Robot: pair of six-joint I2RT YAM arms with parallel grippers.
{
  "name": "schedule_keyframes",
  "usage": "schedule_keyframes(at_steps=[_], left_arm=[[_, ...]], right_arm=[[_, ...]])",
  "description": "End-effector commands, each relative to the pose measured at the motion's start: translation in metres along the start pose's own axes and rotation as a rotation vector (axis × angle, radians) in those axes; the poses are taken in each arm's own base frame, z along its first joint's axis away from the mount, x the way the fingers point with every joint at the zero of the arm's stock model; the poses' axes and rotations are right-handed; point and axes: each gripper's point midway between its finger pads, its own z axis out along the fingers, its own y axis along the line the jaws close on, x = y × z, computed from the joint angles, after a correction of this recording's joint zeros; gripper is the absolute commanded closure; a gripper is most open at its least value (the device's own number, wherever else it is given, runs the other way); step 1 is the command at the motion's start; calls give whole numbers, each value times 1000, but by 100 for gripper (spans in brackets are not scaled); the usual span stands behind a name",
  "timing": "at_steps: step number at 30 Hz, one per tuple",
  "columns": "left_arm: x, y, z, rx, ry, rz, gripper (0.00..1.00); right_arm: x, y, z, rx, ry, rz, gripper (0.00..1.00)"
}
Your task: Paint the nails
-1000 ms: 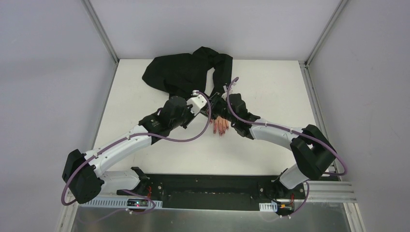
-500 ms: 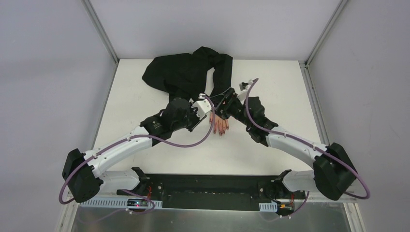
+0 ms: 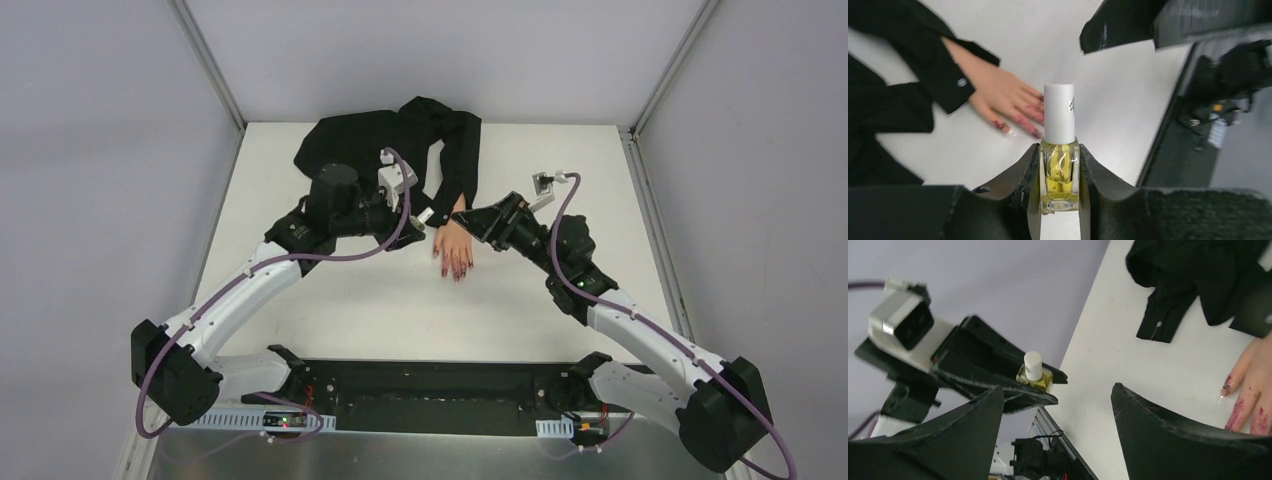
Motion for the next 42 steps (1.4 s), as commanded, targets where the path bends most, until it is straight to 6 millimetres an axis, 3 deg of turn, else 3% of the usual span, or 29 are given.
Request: schedule_keyframes(at_steps=[1,4,9,22,34,36,42], left_arm=[[-46,-69,-20,437,-62,-125,100],[-49,-86,-27,558,-47,-147,100],[-52,-98,-37,632,-51,-137,100],[-51,-105,-42,699,-37,-144,100],[-51,-106,-42,701,-34,-147,100],[-51,-105,-42,701,-35,-145,100],[-50,-104,-40,686,-39,-140,100]], right_arm=[[5,64,-30,-321,29,-223,20],[13,87,-46,-478,47,-293,20],[21,101,-56,-592,59,-333,24],[37,117,-48,-660,95,-353,43],[43,116,-36,-634,102,-350,63],[43,115,-36,-630,99,-350,69],[42,110,-29,-588,98,-340,100]])
